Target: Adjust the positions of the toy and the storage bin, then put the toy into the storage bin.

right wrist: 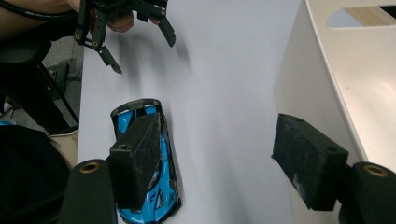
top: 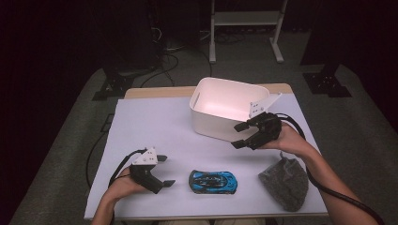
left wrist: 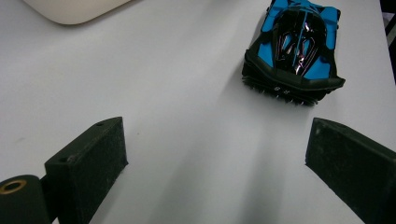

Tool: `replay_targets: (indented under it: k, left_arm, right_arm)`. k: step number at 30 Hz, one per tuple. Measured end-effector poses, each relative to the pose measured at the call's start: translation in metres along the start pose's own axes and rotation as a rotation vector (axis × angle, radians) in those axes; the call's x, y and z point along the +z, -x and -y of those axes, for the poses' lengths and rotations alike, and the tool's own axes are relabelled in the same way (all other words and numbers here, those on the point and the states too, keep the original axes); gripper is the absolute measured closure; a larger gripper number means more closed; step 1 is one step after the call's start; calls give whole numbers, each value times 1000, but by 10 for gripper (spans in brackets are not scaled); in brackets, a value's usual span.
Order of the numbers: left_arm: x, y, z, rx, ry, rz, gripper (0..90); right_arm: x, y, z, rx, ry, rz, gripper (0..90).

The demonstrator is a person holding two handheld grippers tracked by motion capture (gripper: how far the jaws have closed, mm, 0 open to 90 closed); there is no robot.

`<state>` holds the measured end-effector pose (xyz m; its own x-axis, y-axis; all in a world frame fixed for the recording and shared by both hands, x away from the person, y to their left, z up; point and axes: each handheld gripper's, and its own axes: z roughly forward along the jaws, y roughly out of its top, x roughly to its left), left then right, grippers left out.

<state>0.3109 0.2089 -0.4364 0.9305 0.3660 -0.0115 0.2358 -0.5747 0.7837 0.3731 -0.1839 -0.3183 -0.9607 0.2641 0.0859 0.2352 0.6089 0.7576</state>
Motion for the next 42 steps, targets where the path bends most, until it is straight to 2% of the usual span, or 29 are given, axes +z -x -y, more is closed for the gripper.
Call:
replay_targets:
  k: [14,25,29,35,42]
  left_arm:
    - [1,0,-2,6,-3,-3,46]
    - [3,1,-1,9,-15,4,46]
    - [2,1,0,8,-20,5,46]
    - [2,1,1,0,-19,3,46]
    - [2,1,3,-3,-23,0,46]
  right_arm:
    - [5,0,-24,-38,-12,-11,306]
    - [11,5,-46,-68,-33,-14,305]
    - [15,10,-55,-71,-33,-19,300]
    - [22,18,-66,-80,-65,-16,296]
    - [30,37,-72,-69,-102,-1,291]
